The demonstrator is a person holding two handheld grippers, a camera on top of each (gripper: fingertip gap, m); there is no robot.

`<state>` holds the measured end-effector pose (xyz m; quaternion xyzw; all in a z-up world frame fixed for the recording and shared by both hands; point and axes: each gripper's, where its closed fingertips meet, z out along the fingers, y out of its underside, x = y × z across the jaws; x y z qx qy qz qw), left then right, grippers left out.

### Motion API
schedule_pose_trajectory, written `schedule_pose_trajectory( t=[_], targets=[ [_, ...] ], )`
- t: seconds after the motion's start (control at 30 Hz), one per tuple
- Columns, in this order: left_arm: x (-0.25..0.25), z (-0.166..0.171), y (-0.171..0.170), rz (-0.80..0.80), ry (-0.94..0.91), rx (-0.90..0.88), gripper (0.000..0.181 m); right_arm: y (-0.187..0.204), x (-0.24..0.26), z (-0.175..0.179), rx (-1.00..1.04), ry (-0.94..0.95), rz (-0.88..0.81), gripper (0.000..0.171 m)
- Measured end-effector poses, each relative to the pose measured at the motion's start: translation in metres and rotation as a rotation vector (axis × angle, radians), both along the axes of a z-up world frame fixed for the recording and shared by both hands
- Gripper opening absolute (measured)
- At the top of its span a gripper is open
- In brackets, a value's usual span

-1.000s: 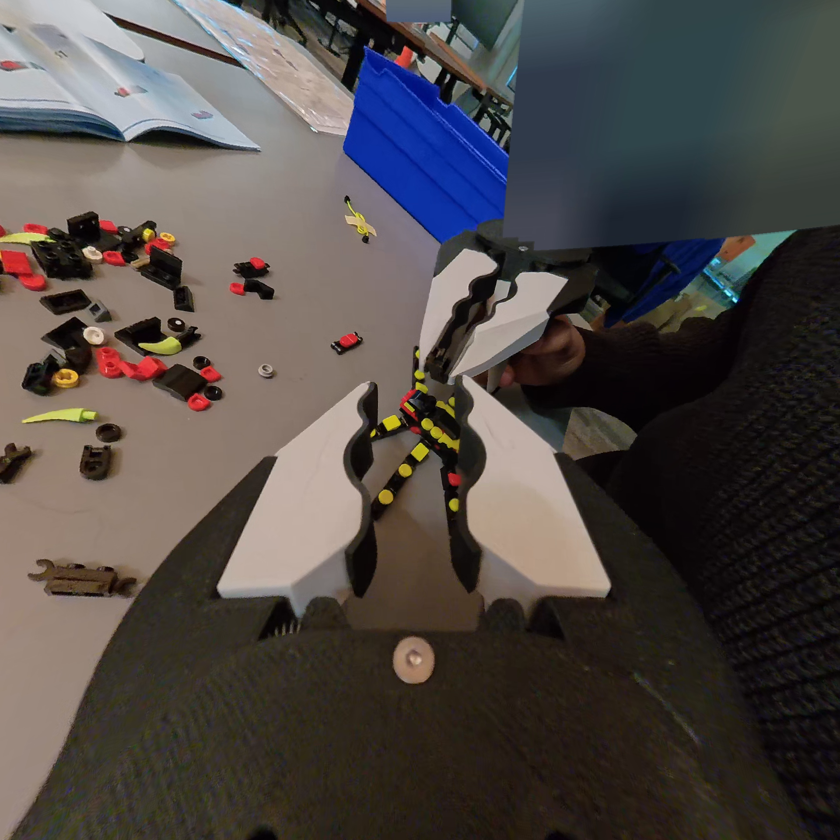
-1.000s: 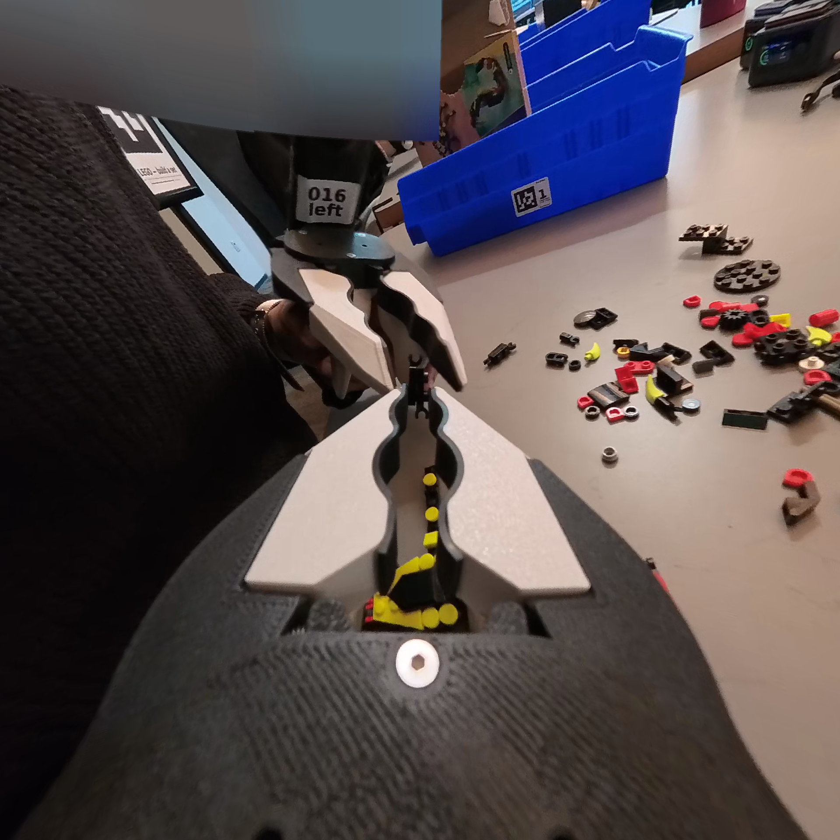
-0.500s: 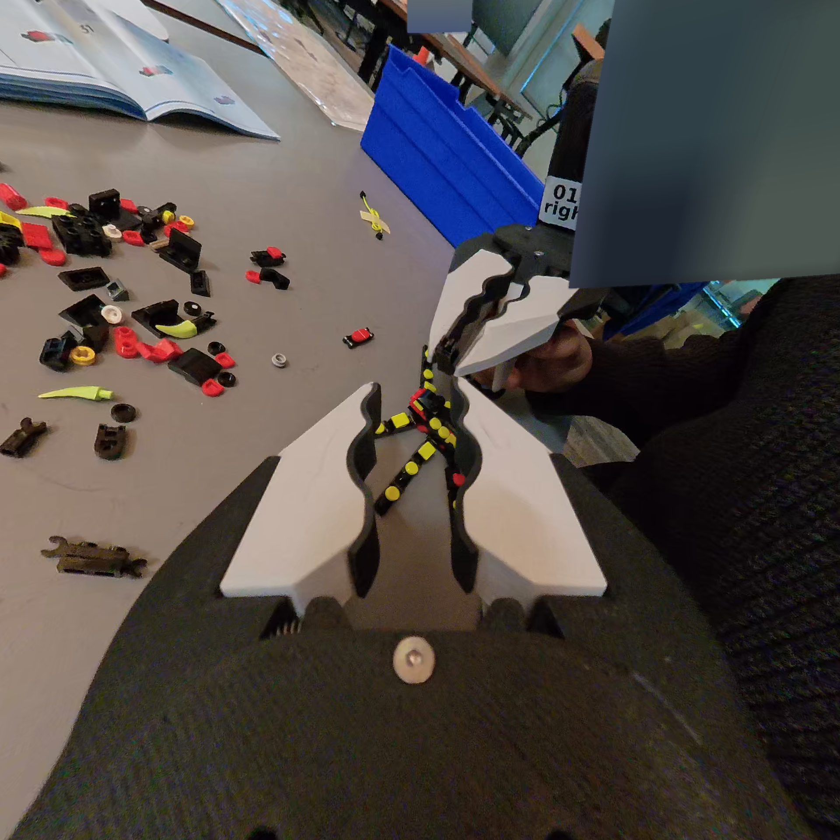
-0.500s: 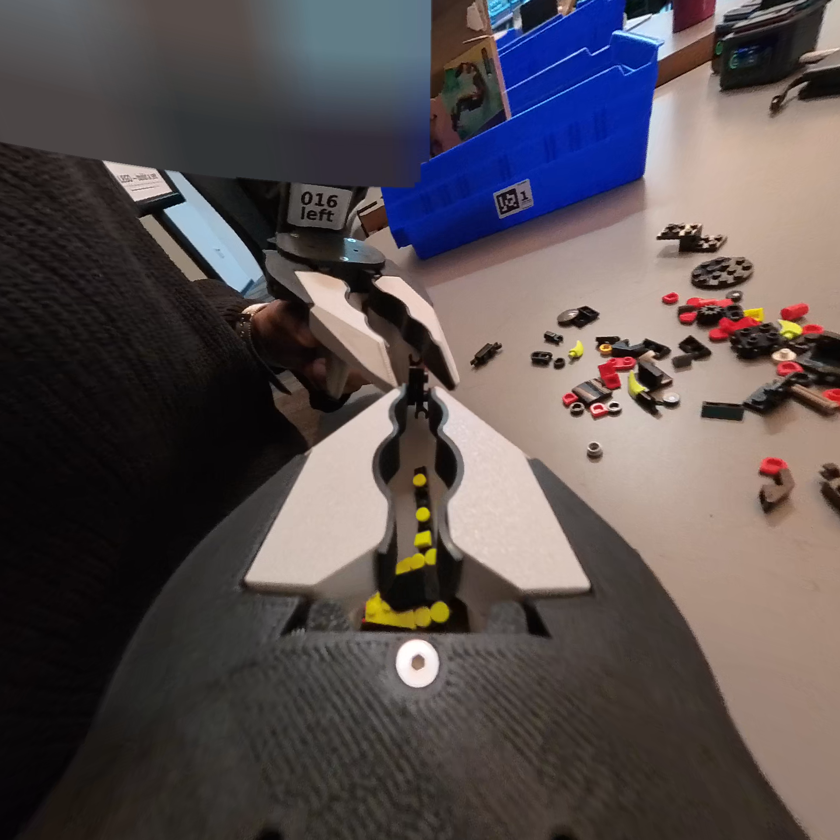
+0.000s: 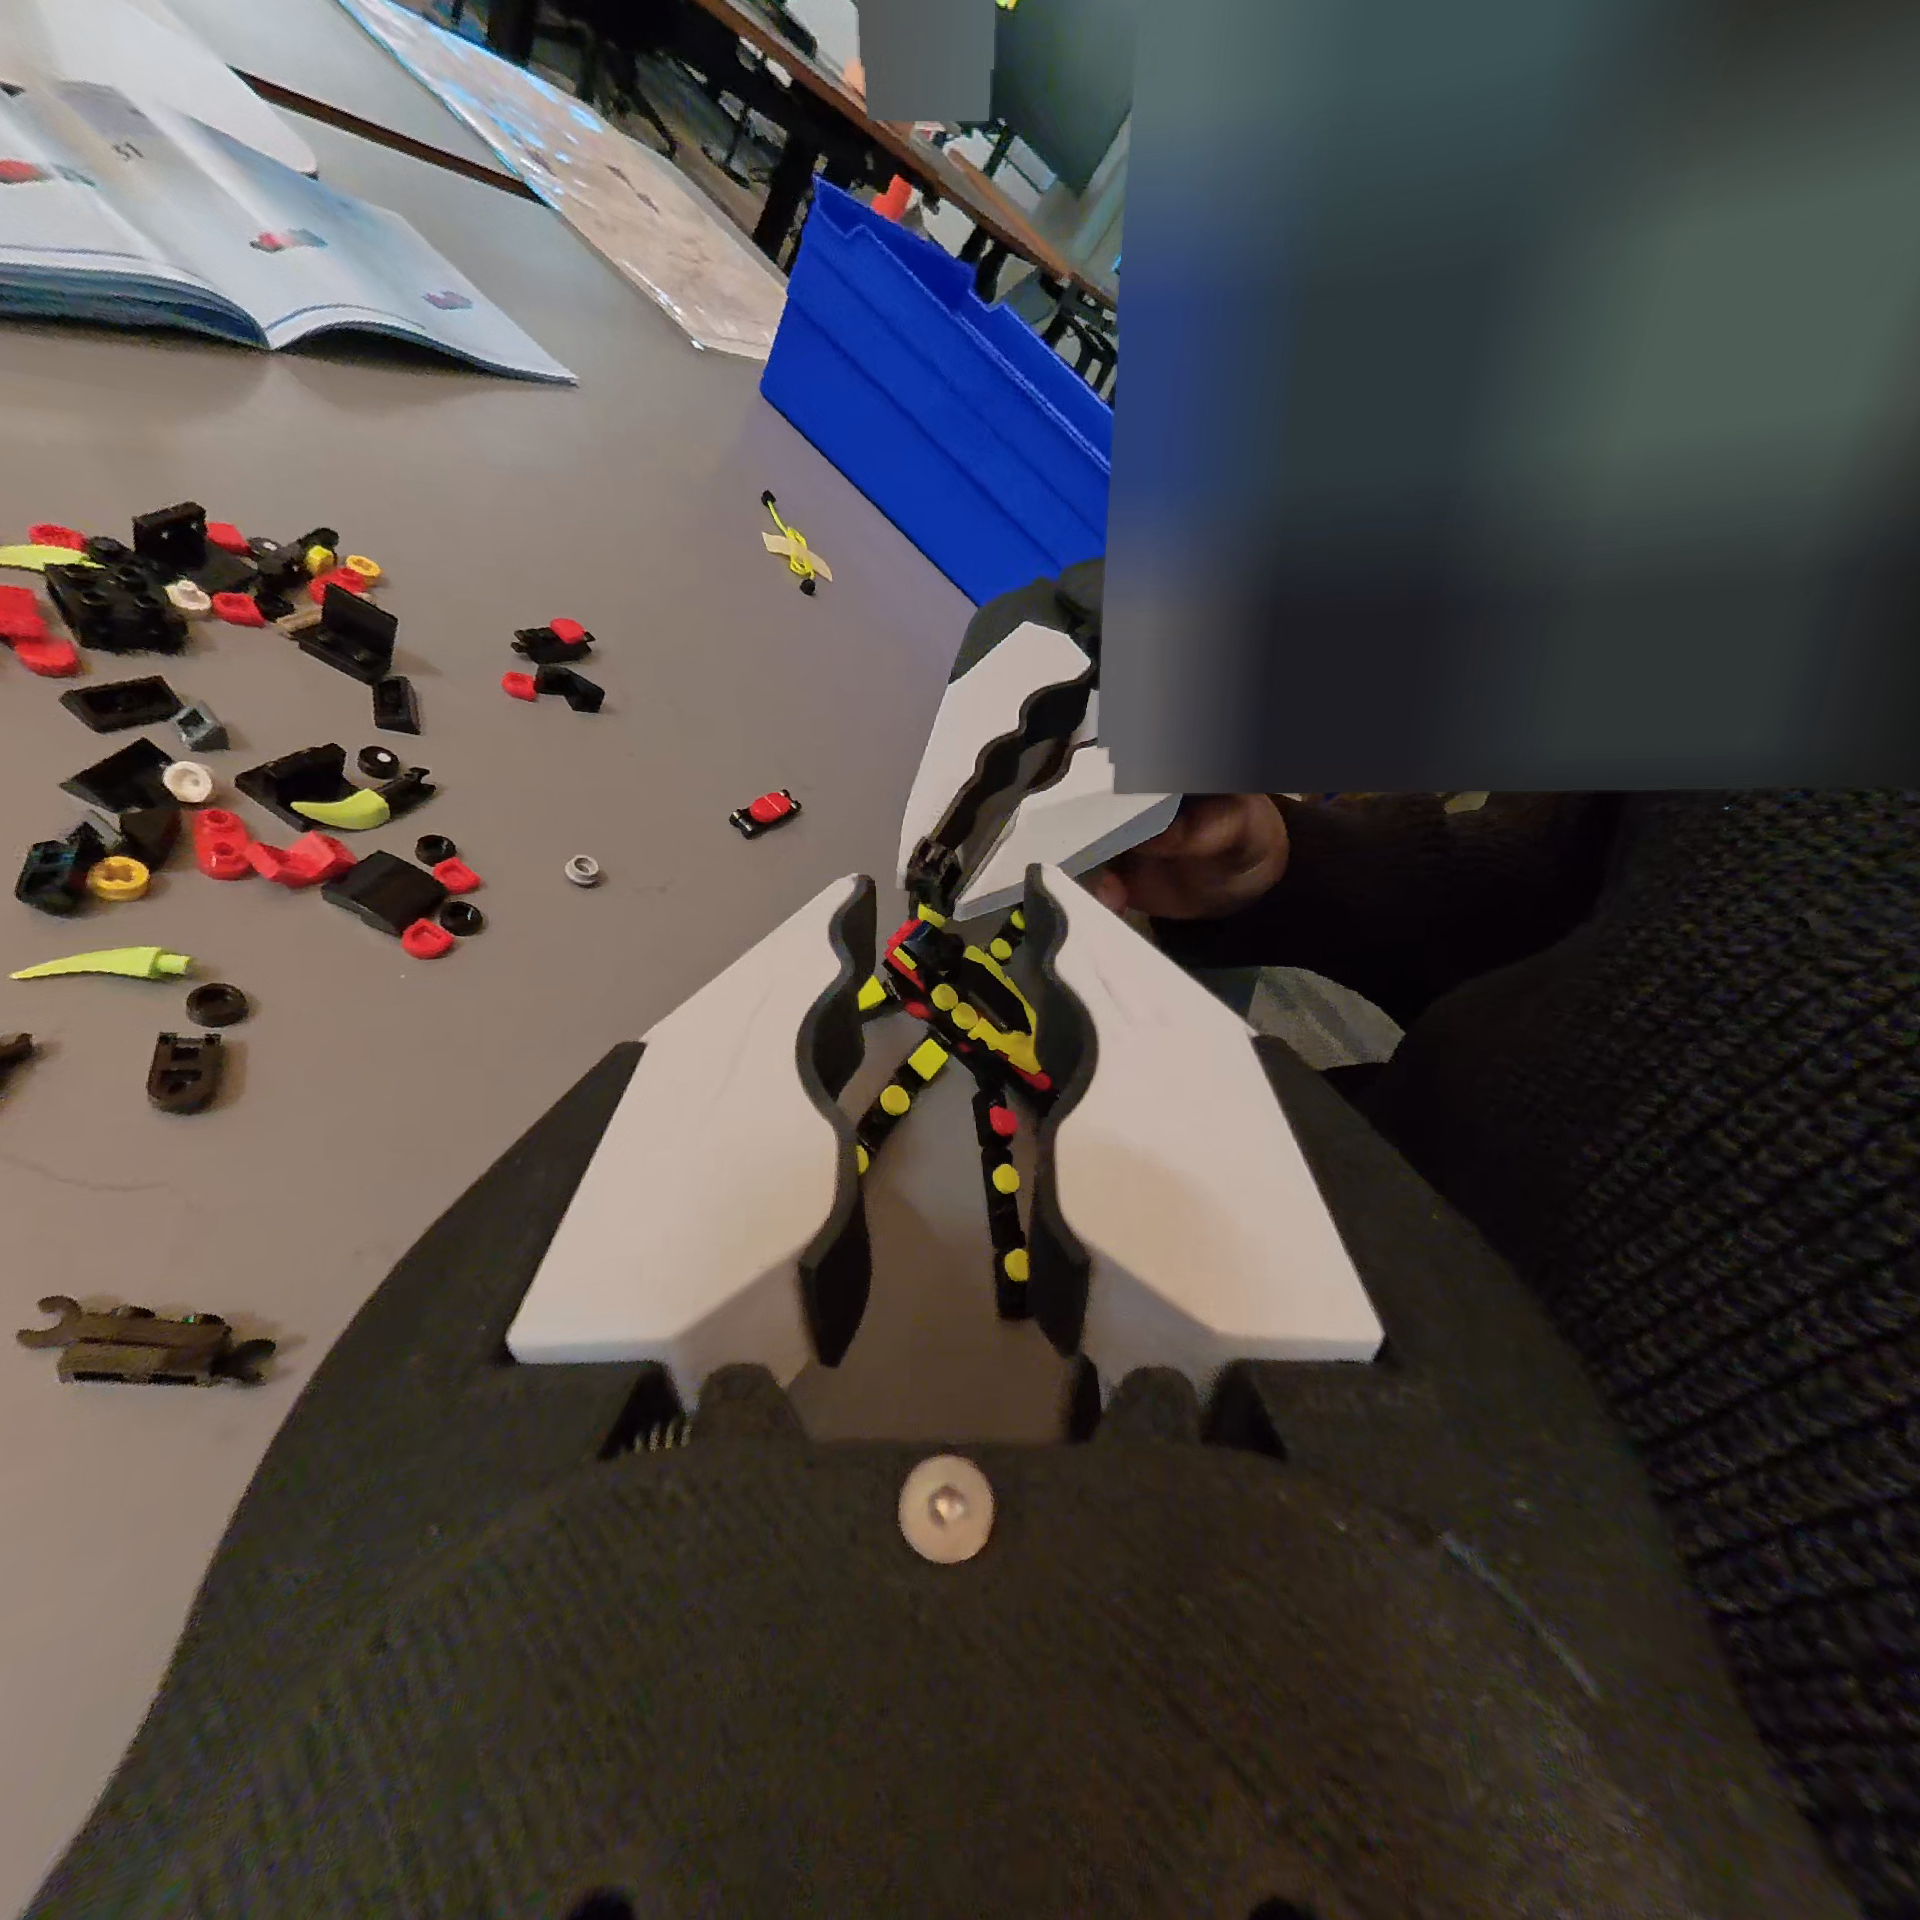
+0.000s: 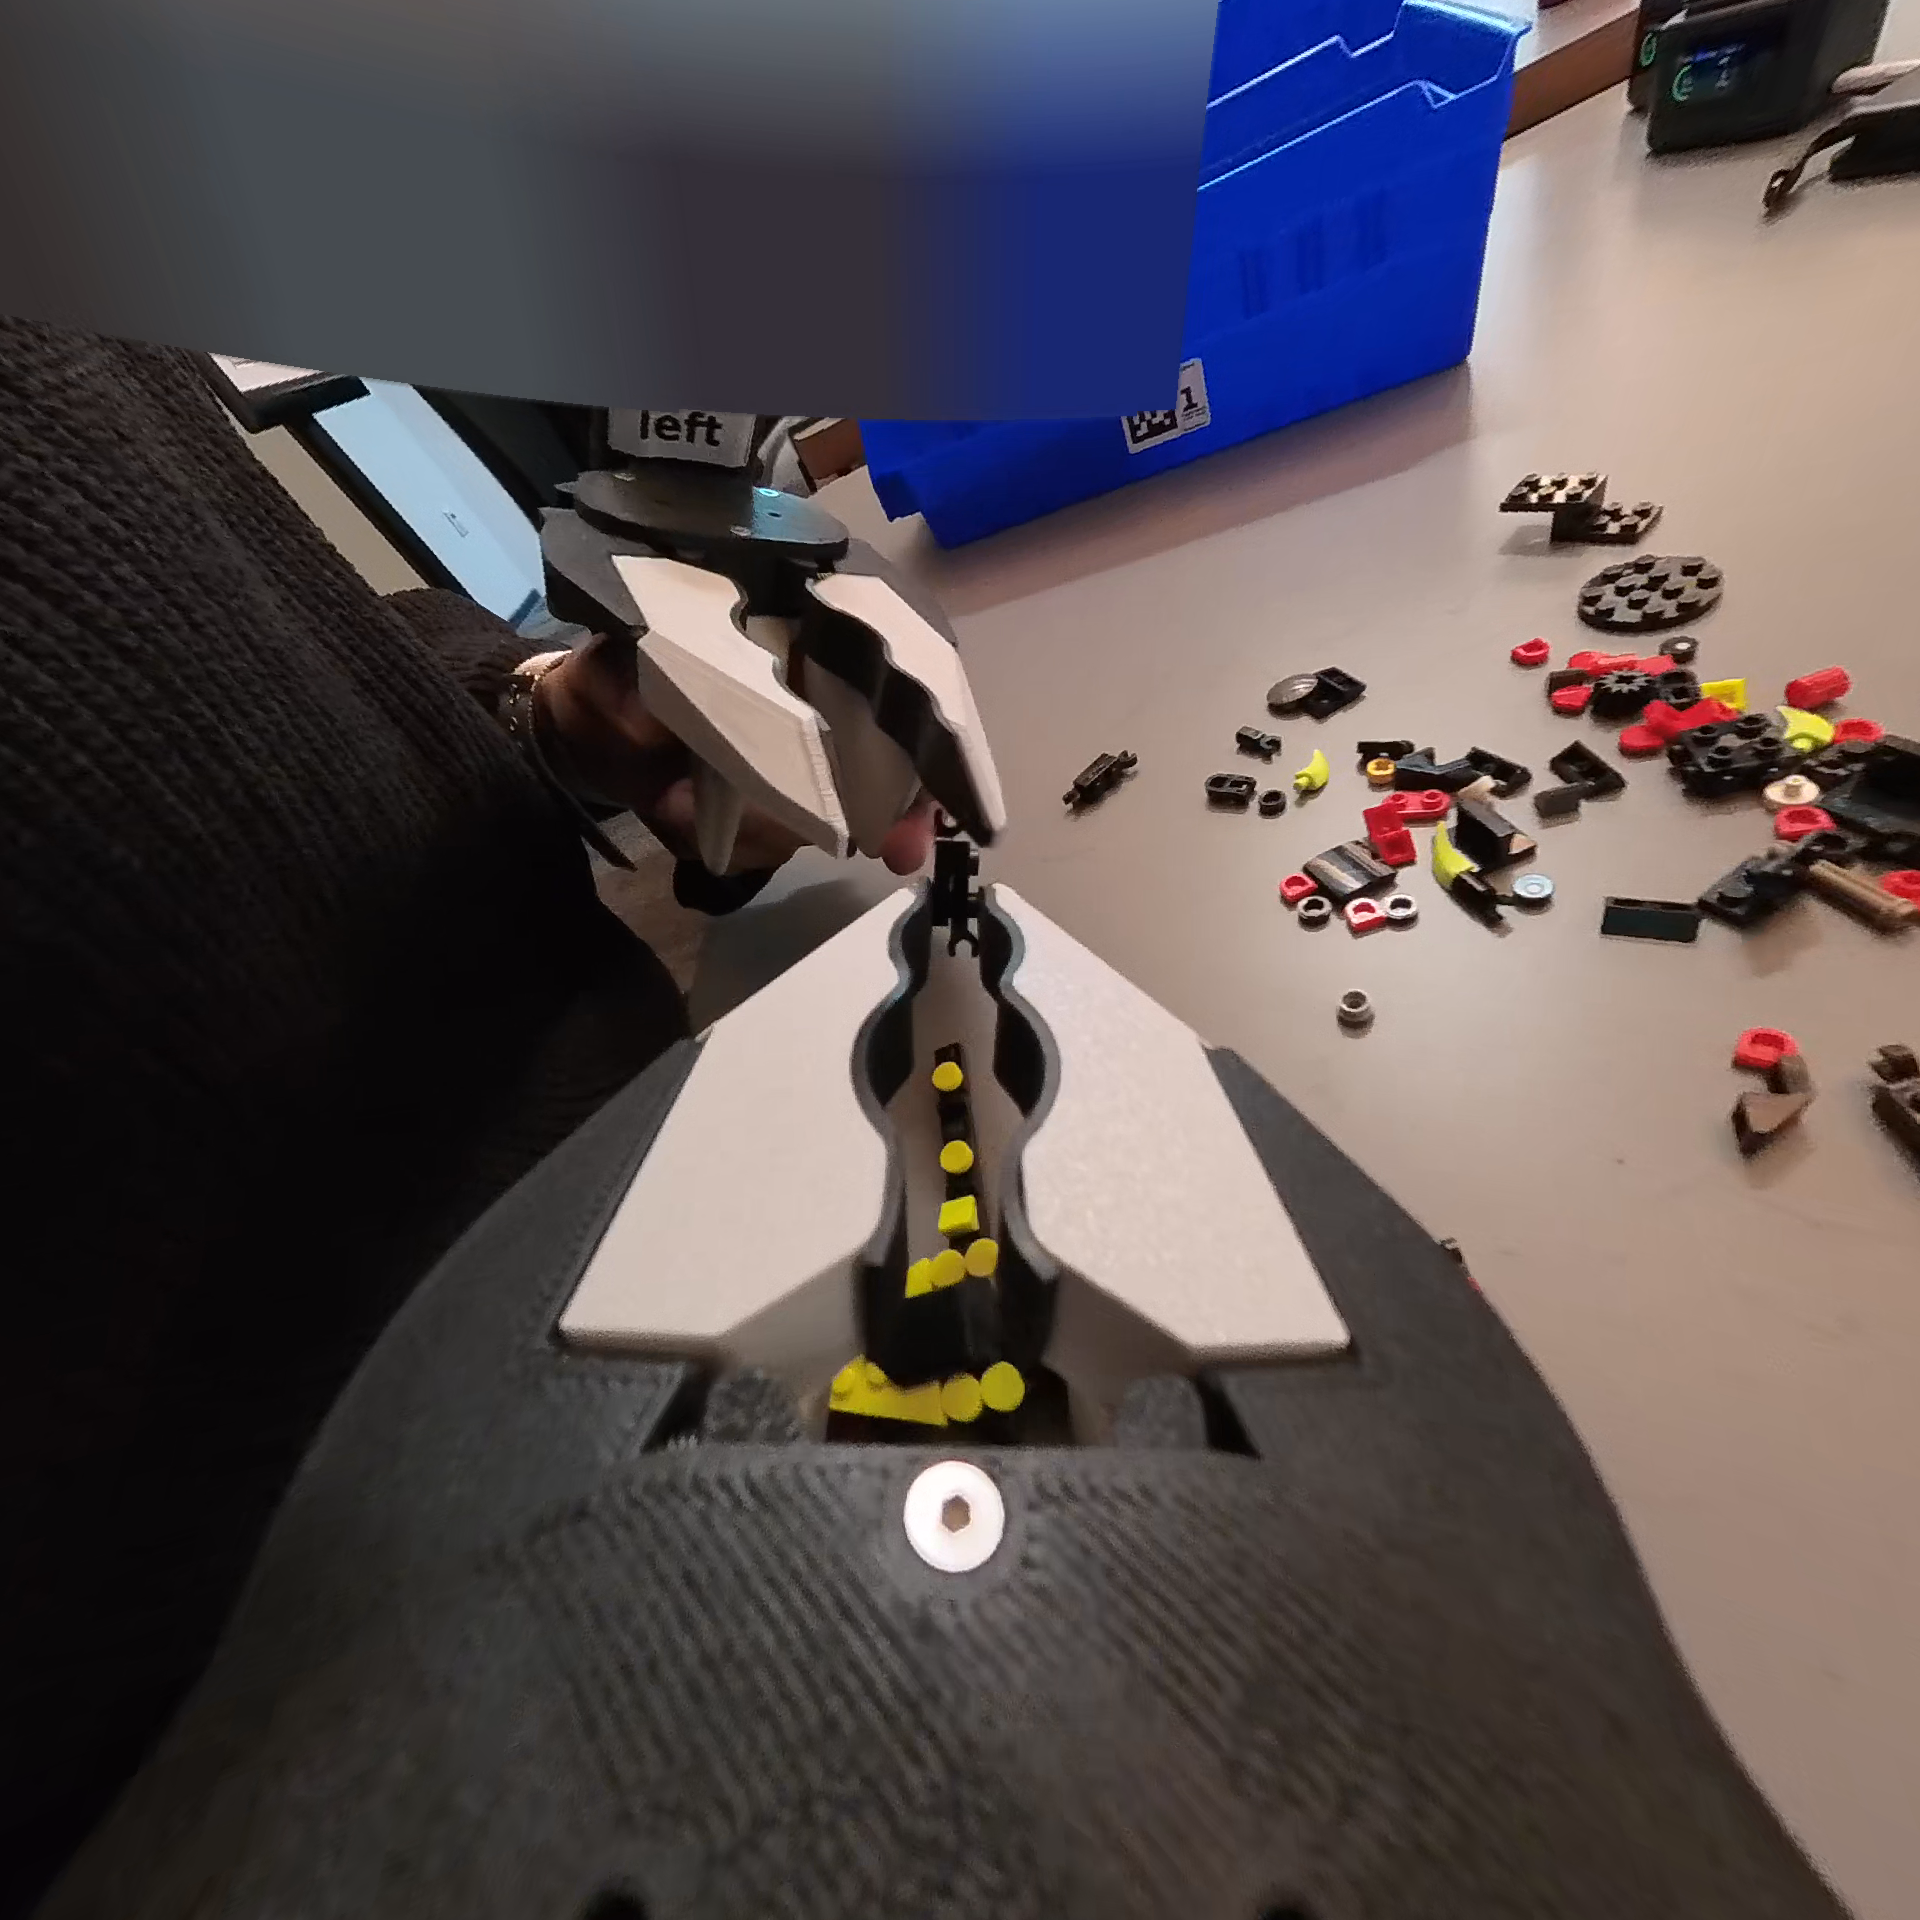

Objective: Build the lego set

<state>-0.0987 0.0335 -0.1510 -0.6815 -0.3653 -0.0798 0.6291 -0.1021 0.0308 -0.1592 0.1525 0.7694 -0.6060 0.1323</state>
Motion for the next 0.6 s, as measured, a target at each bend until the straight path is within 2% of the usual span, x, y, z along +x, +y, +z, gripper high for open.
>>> schedule_pose_trajectory(
  t=[0.33,0.4,0.43,0.6],
  targets=[
    [0.000,-0.007,0.000,-0.003,-0.022,-0.026,0.020,-0.003,0.006,-0.008,0.084,0.116,0.022,0.006],
    [0.004,-0.005,0.003,-0.027,-0.014,-0.022,0.012,-0.004,0.012,-0.007,0.081,0.130,0.056,0.006],
    [0.007,-0.005,0.004,-0.046,0.005,-0.036,0.006,-0.004,0.015,-0.006,0.077,0.129,0.071,0.006],
    [0.017,-0.007,0.004,-0.105,0.208,-0.177,0.004,-0.001,0.021,-0.004,0.068,0.128,0.116,0.007]
  ],
)
